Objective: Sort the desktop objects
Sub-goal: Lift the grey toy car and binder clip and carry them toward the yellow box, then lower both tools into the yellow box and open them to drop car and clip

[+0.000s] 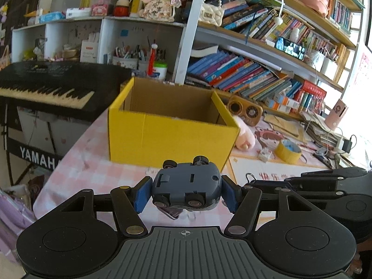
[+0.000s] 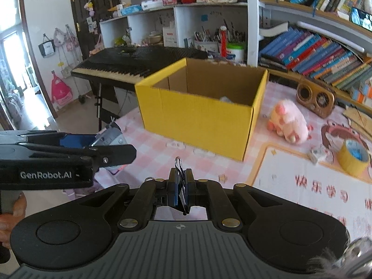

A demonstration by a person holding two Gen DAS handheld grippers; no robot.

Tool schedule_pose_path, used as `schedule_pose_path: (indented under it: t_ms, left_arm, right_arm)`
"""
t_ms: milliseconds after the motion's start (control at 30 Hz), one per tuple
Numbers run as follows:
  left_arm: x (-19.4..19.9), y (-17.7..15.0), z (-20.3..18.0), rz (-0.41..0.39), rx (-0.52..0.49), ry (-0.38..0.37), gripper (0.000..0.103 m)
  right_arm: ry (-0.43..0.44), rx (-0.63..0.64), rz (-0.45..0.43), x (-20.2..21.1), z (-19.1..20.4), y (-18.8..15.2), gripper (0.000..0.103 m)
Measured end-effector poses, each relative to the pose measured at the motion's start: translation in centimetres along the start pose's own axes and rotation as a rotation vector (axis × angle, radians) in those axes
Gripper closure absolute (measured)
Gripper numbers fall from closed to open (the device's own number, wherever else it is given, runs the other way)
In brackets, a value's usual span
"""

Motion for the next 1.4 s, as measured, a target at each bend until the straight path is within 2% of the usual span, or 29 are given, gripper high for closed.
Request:
schedule_pose_path:
  t_ms: [233,533,667,833,1067,1400]
  left_arm:
    - [-1.6,4.4,0.4,-0.071,-0.006,0.023,0.039]
    - [-5.6,10.4,-0.4,-0.143,-0.021,0.048,0.039]
    - [-7.9,12.1,-1.0,-0.147,-0.03,0.06,0.039]
    - [-11.3,12.8,-2.1,-0.106,-0.051,0.073,0.039]
    - [-16.6,11.5,-3.4,0.017,-0.094,0.071,0.039]
    - [-21.6,8.9,-4.6,0.184,-0.147,0.072,0.039]
  right_arm:
    - [0.018,0.048,-0.06,-1.1,-2.0,5.0,0.098]
    - [0.018,0.113,-0.139,-2.7,-6.0,12.1,0.098]
    - [0.008,0.129,-0.16,-3.8,-8.4,15.0,0.098]
    - [0.012,0.17,-0.15,-6.1,-10.8,17.7,0.098]
    - [0.063,0.216,-0.069,-11.0,-12.4,19.1,0.098]
    - [0.156,0.273,0.202,-19.9,-13.9,17.7,0.098]
Point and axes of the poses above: each gripper's, at about its wrist camera, not at the fingertips, and x roughly against the way its jaws point, z to its left, y to its top, the point moved 7 cm from there along -x, roughly the way its jaws point, and after that the axes turned 13 degrees about y, right-handed, at the moved point
